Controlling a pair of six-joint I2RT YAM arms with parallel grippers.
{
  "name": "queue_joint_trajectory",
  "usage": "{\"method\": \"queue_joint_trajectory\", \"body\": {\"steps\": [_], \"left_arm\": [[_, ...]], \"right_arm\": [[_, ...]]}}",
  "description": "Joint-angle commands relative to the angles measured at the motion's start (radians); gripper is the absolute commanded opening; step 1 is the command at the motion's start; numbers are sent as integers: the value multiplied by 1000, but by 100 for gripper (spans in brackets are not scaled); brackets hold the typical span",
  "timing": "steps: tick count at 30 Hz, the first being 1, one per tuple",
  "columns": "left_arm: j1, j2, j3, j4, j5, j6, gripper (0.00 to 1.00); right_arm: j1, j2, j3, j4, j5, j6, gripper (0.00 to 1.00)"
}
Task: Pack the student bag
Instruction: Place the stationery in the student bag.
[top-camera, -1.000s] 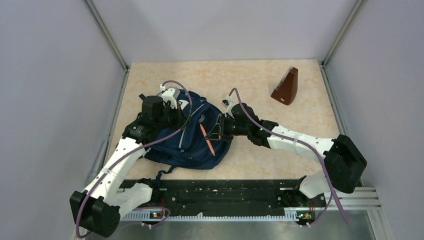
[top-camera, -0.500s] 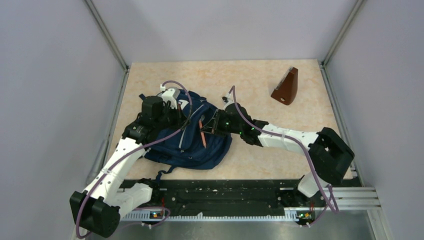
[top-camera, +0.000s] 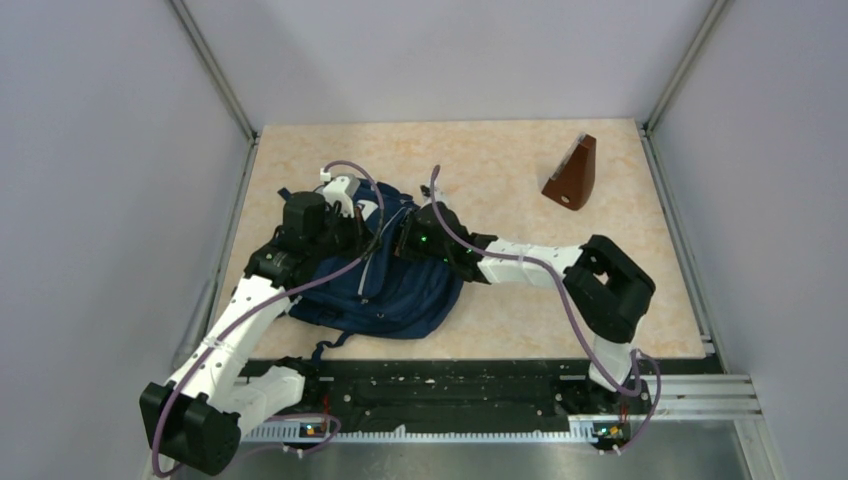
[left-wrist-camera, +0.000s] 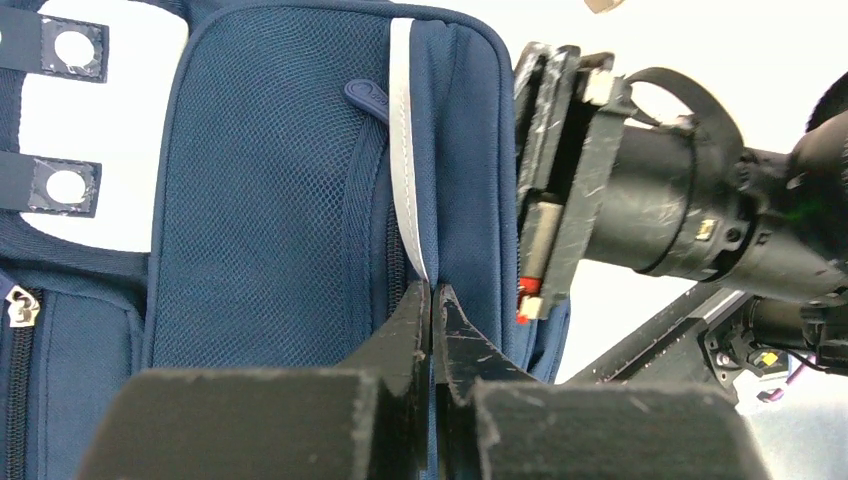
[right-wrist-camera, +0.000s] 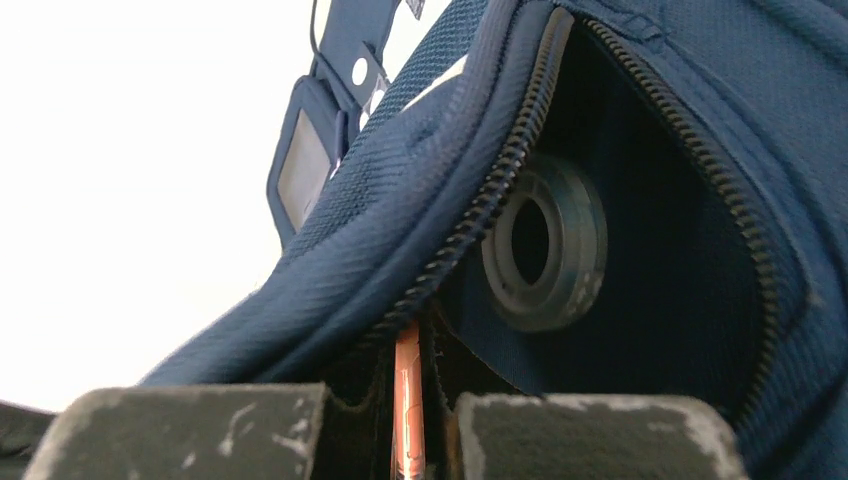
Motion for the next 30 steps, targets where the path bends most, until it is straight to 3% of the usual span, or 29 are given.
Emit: {"method": "queue_joint_trajectory", "body": {"steps": [1,5,10,20,28,30], "left_arm": [[-3,-35,11,87,62,-15,0],[-2,-36,11,87,64,-15,0],[-3,-35,12,88,65,-15,0],[-4,-22,2,96,67,-23,0],[-76,76,6,109,125,-42,0],[-90,88,17,97,131,-30,15]], "right_arm": [[30,63,84,71,65,-55,2],[60,52,82,62,120,-124,29],[90,-10,35,70,185,-212,43],[96,-258,-186,31,323,-339,52],[104,-525,-386,-12,425,-420,55],[130,-576,-421,-14,471,-431,55]]}}
